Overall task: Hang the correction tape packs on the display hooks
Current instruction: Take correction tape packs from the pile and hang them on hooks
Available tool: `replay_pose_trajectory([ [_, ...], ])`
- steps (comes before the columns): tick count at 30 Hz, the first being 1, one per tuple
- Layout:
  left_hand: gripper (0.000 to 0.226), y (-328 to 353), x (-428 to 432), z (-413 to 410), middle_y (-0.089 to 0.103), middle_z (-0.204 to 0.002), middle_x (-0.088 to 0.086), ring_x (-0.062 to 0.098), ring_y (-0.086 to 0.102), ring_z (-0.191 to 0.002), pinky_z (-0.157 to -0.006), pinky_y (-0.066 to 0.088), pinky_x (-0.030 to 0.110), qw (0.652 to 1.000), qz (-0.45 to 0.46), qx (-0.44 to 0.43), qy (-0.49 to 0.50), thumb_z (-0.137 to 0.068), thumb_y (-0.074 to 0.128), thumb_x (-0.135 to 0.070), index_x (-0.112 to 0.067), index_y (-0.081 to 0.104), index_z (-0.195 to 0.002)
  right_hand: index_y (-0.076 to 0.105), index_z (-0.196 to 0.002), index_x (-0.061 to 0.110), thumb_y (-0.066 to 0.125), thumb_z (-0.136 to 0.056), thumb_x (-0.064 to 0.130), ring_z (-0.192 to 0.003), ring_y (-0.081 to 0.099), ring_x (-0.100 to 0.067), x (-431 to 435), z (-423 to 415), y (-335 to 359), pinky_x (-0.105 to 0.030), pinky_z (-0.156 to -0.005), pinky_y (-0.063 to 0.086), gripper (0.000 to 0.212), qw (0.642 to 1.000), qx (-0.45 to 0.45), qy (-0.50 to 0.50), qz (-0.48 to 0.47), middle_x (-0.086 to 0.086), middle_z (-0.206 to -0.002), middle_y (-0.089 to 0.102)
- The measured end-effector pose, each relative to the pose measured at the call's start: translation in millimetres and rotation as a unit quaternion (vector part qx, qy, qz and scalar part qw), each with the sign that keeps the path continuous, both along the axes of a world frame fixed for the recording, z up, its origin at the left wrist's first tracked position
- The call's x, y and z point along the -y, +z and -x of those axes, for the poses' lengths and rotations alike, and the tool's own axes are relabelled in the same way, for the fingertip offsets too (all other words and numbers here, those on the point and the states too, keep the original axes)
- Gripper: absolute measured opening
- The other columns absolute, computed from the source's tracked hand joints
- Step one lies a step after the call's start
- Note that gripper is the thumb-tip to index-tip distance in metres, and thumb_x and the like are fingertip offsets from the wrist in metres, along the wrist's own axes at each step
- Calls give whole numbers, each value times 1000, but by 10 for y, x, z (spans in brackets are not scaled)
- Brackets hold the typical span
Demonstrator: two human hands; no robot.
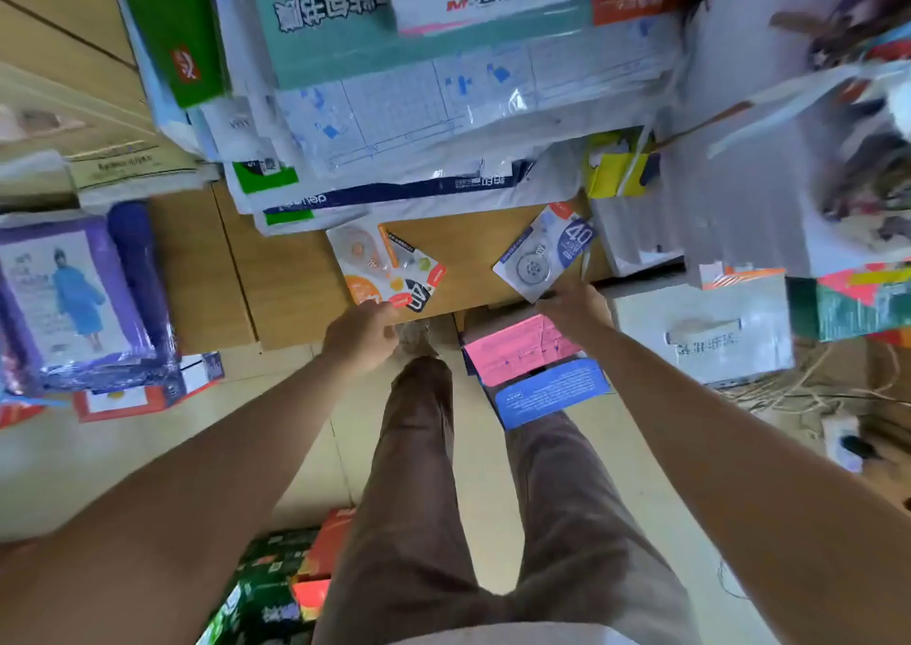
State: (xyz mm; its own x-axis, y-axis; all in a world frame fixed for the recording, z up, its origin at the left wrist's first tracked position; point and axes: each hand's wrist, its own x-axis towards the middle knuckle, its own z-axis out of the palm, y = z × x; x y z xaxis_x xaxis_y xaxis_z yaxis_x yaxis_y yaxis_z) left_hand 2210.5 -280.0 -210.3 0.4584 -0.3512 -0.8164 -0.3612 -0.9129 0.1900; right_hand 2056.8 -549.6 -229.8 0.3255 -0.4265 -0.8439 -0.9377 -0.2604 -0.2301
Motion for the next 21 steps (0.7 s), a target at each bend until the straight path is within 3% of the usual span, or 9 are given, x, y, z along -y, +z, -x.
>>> replay_pose_trajectory([
  [2,43,-172,-2,-153,59,-133,8,31,58,-121,-91,53,44,999,14,14,-40,-93,61,-23,-22,59,-135,59,-121,6,66,-84,29,-98,66,-37,19,-47,-238,-29,-67,39,43,999,-1,-23,29,-10,-87,64],
  [4,44,-362,12,-298,57,-137,8,31,55,-125,-93,52,45,998,35,20,-57,-92,65,-19,-21,58,-136,40,-143,5,67,-84,21,-114,60,-38,1,-100,-422,-33,-80,44,67,997,13,-59,50,-18,-121,63],
  [7,48,-577,45,-532,55,-138,6,31,47,-132,-94,52,47,987,76,64,-123,-87,70,-9,-19,60,-133,10,-156,7,69,-84,17,-135,44,-33,-74,-191,-613,-33,-104,38,94,987,37,-143,70,-17,-153,37],
  [11,80,-764,30,-831,34,-158,7,34,30,-143,-103,46,48,947,56,111,-297,-78,80,-8,-22,45,-148,12,-155,8,76,-79,24,-135,43,-33,-223,-296,-870,-36,-111,37,101,960,37,-263,87,-18,-150,37],
  [14,93,-836,33,-925,15,-167,4,30,19,-148,-109,38,47,930,32,109,-350,-81,79,-13,-28,27,-158,17,-152,3,77,-78,33,-135,42,-35,-288,-375,-1003,-40,-113,36,100,952,27,-284,110,-19,-147,38],
  [18,90,-905,50,-947,17,-166,3,32,21,-147,-106,42,47,934,19,122,-335,-81,79,-15,-28,31,-156,24,-146,4,75,-75,40,-129,45,-38,-340,-490,-1119,-43,-110,36,95,947,-36,-287,142,-17,-142,38],
  [21,84,-1010,13,-967,34,-157,5,34,39,-133,-99,49,48,938,42,165,-301,-78,81,-12,-23,40,-150,27,-142,4,76,-76,42,-128,42,-36,-333,-570,-1173,-40,-108,33,90,946,-73,-270,164,-18,-139,35],
])
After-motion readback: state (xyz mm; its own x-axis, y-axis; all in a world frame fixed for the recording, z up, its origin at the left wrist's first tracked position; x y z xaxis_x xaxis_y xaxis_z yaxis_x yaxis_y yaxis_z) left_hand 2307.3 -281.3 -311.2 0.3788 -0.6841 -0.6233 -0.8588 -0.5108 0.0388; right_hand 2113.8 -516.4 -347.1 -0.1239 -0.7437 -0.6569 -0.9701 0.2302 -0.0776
